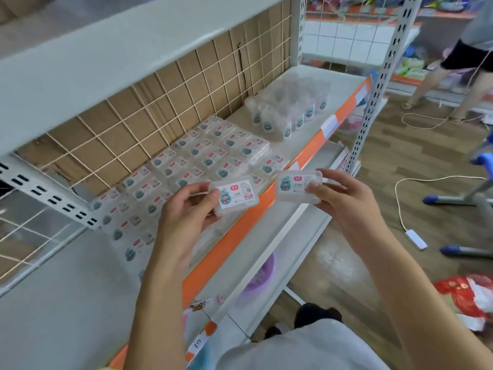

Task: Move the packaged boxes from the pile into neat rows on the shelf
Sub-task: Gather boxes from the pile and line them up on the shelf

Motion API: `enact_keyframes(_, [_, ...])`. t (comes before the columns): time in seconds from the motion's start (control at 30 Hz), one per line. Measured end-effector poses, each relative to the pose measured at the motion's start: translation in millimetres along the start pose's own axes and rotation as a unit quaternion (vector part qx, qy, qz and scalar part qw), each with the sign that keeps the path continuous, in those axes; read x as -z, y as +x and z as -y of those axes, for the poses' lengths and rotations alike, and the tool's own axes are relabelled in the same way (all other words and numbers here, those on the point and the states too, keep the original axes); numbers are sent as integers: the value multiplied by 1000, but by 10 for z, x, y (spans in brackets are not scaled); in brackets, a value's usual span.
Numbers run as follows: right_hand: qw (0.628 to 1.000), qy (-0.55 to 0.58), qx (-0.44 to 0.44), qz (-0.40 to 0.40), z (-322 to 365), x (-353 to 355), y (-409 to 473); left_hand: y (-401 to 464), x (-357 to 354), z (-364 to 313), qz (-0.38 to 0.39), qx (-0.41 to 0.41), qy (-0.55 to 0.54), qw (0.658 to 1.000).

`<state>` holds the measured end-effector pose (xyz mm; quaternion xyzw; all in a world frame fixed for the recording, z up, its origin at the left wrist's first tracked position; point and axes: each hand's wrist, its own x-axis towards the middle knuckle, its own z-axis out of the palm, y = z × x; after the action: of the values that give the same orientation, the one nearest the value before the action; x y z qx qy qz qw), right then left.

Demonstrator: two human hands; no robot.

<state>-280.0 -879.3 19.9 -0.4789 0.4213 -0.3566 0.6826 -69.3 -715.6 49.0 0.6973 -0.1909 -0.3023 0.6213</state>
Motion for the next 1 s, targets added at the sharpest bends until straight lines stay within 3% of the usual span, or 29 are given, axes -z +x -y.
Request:
enact_keyframes(0.27, [992,-53,-25,113,205,-66,887,245,-387,-11,-108,2,22,994])
enact_keyframes(0.6, [951,-175,-23,254,364,-179,1721,238,-944,66,-288,13,62,956])
enact_keyframes(1.0, [929,-199,-22,312,324,-339,2043,374,-1182,146,-318,16,229,920])
